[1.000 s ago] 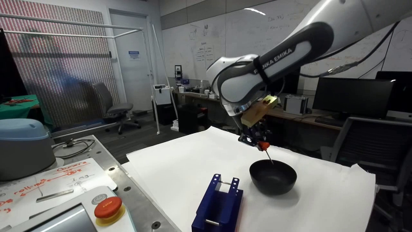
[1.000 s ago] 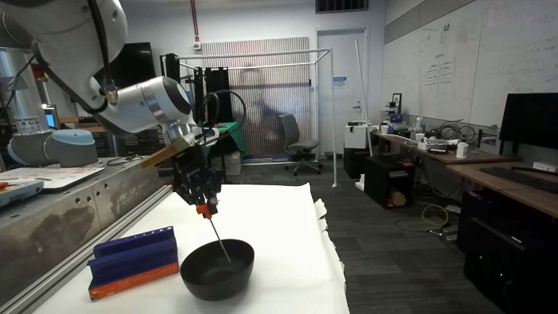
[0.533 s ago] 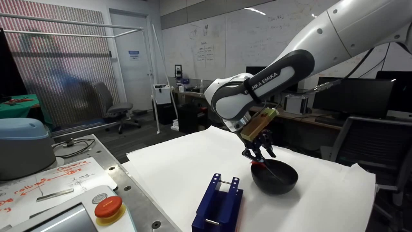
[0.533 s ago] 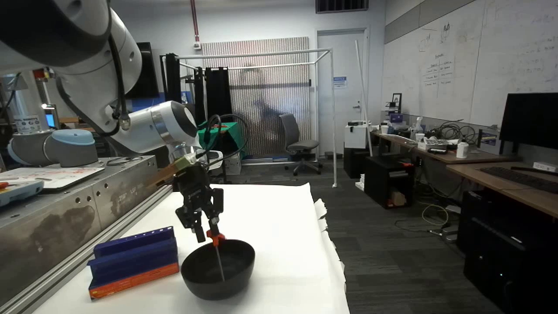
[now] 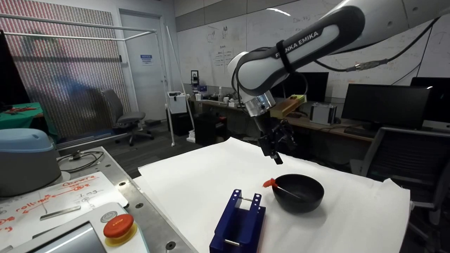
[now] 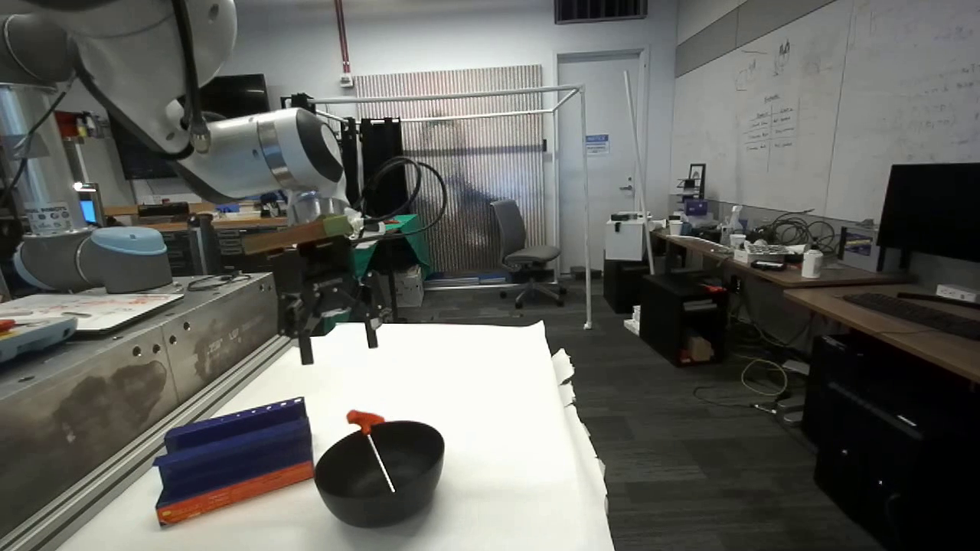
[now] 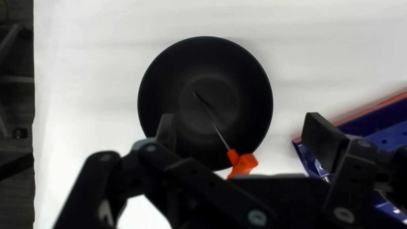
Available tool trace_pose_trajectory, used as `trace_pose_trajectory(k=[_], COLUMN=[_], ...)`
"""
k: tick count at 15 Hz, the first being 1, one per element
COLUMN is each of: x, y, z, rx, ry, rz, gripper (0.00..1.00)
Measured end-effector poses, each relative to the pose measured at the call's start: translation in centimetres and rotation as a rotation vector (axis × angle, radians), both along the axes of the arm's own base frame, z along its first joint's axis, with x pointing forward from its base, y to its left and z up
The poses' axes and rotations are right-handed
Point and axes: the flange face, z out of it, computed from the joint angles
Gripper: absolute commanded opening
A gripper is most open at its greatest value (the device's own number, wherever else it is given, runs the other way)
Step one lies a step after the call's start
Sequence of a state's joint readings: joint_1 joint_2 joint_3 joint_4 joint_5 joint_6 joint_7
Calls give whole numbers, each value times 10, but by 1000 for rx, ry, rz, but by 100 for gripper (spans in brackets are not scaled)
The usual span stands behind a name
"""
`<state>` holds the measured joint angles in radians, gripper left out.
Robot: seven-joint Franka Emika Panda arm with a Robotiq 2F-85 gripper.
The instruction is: Put the metal object with the orange handle in the black bowl
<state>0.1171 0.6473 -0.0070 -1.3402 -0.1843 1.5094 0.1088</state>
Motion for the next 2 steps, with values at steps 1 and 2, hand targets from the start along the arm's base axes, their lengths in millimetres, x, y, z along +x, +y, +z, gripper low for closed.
trace_pose_trajectory(k=[1, 2], x=[-3, -6], y=[-4, -9], z=[15, 29], rx=[41, 86], ry=[-12, -24], rz=[24, 38], gripper=[100, 100])
